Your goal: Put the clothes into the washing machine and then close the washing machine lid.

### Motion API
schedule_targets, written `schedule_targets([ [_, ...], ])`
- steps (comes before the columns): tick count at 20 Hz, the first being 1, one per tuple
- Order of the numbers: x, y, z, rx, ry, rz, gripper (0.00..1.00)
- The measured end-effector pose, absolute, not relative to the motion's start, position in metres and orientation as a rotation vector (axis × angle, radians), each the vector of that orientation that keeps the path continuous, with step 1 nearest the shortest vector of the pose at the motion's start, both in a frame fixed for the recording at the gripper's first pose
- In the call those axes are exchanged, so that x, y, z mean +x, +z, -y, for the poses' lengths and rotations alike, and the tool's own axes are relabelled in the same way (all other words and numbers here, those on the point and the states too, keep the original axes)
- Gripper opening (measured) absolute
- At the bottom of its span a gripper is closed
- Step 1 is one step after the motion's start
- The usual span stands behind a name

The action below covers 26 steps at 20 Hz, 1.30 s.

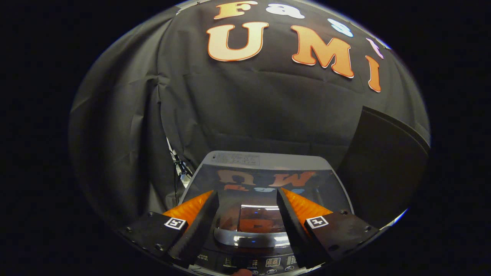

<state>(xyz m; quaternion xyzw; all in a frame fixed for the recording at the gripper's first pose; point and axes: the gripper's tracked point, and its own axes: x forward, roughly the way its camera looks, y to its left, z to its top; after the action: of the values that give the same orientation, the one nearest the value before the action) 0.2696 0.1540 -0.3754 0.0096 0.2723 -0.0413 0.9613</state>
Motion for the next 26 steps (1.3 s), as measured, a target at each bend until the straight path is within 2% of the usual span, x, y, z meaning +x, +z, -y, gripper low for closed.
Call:
schedule_targets([
  [4,0.266,-0.332,-0.149,-0.004,-0.09,-0.474,0.98],
  [12,0.251,-0.2,-0.136,-0.052,-0.105,-0.236,0.98],
  [17,0.228,-0.107,-0.138,-0.046,-0.109,-0.075,0.98],
  [26,0.17,0.001,-0.146,-0.127,-0.089,0.068,0.97],
])
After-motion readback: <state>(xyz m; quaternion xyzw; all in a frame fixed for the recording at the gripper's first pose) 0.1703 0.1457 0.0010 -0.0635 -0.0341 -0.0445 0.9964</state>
